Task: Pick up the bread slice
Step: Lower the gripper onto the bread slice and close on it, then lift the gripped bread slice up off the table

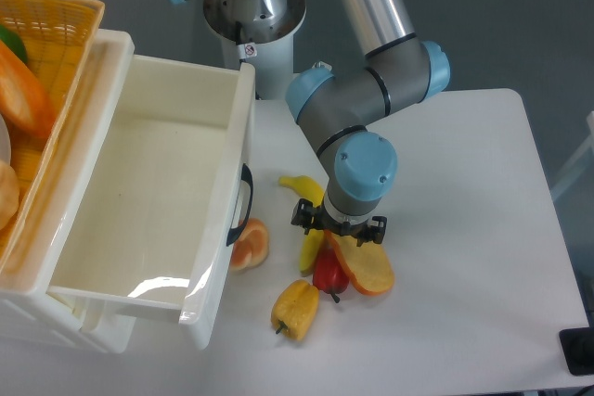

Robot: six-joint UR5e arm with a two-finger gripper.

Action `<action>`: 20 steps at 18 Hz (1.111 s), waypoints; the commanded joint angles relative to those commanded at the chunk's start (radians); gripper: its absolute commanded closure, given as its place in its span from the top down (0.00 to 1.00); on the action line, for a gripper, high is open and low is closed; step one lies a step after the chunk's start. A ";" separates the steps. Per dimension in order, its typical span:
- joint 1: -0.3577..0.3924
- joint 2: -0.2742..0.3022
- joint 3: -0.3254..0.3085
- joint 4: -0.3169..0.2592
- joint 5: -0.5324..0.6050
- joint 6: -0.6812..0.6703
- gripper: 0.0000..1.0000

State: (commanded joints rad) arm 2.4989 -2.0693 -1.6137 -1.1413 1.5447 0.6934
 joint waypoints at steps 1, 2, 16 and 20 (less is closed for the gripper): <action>-0.002 -0.002 0.000 0.000 0.000 0.002 1.00; 0.000 -0.003 0.000 0.000 0.000 0.002 1.00; 0.009 -0.012 0.021 -0.003 0.002 0.031 0.00; 0.014 -0.011 0.037 -0.003 -0.003 0.031 0.00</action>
State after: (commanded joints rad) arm 2.5126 -2.0801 -1.5770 -1.1443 1.5417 0.7241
